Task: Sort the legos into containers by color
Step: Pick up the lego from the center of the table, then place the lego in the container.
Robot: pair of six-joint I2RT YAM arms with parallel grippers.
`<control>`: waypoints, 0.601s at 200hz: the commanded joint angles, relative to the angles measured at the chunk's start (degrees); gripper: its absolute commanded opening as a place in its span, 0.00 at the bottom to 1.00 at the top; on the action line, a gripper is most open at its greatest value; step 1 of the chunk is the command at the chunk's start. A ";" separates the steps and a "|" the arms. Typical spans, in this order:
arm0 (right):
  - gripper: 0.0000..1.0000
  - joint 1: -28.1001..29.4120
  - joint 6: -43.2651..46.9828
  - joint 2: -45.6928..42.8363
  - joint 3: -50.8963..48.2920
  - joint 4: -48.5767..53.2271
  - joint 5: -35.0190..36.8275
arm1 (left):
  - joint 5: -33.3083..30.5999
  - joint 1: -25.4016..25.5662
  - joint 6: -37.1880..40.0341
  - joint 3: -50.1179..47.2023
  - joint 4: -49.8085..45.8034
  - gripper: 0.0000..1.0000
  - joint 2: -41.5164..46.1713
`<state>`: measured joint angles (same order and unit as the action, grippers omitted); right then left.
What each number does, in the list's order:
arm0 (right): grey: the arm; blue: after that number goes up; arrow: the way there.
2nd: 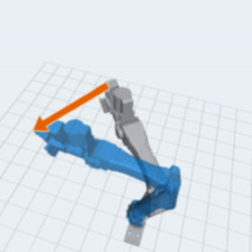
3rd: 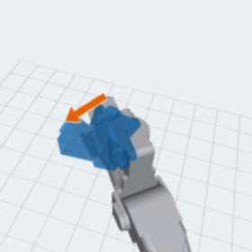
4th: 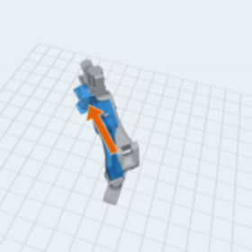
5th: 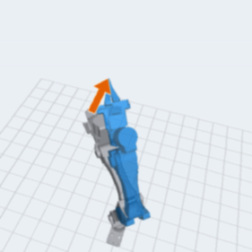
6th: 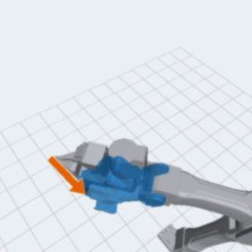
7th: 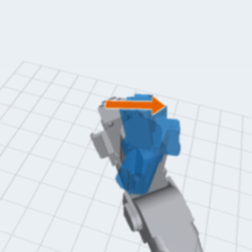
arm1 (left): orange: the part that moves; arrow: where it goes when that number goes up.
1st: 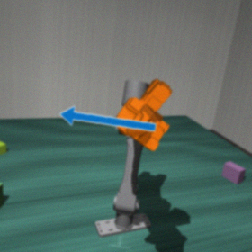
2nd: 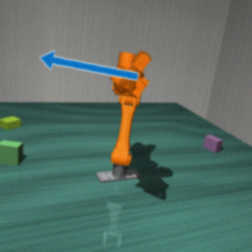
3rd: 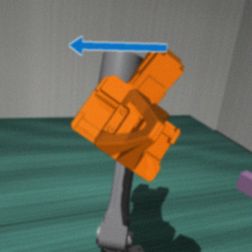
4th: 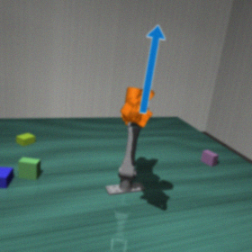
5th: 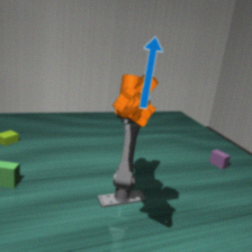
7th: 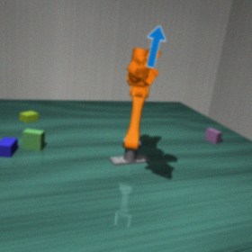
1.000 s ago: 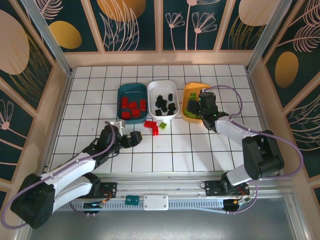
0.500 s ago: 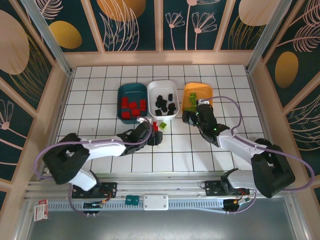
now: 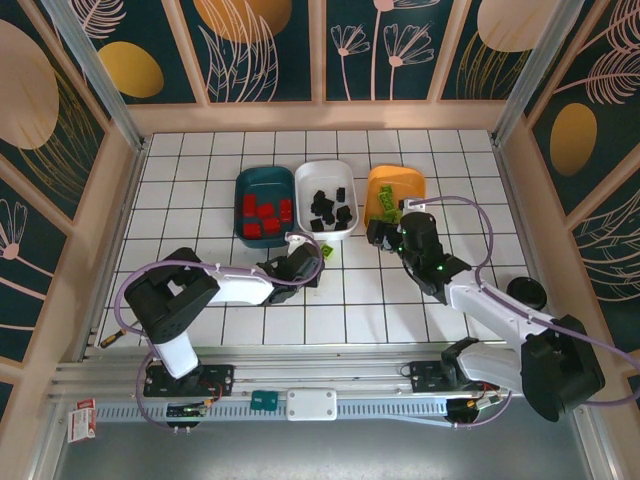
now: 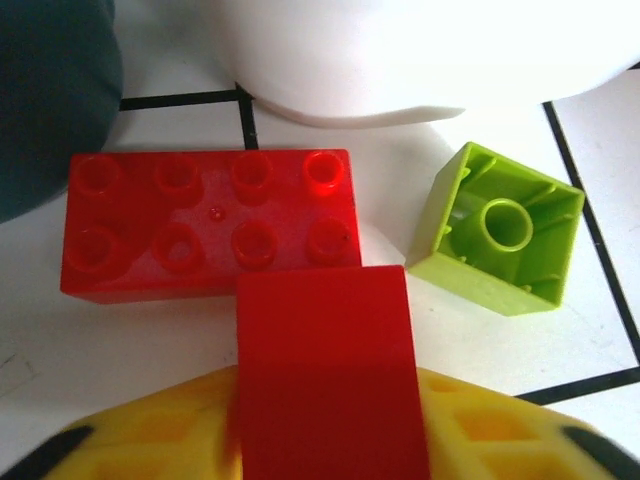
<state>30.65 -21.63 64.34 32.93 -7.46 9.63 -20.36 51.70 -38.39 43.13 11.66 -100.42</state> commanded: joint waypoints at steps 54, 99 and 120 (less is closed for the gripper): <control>0.74 5.77 -2.39 -0.20 -3.03 -0.93 2.70 | 3.17 0.00 -4.04 -9.00 -0.65 0.31 22.32; 0.74 12.09 -3.09 0.89 -5.45 -3.08 3.57 | 8.49 -13.49 -2.57 -6.80 -4.07 0.30 29.52; 0.73 14.92 -3.21 2.17 -5.78 -3.44 4.05 | 10.75 -19.29 -1.82 -3.77 -4.23 0.31 27.79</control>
<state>42.96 -23.49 65.17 28.03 -8.49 11.33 -13.47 37.17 -40.93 35.99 9.56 -71.35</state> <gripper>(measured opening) 0.735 0.315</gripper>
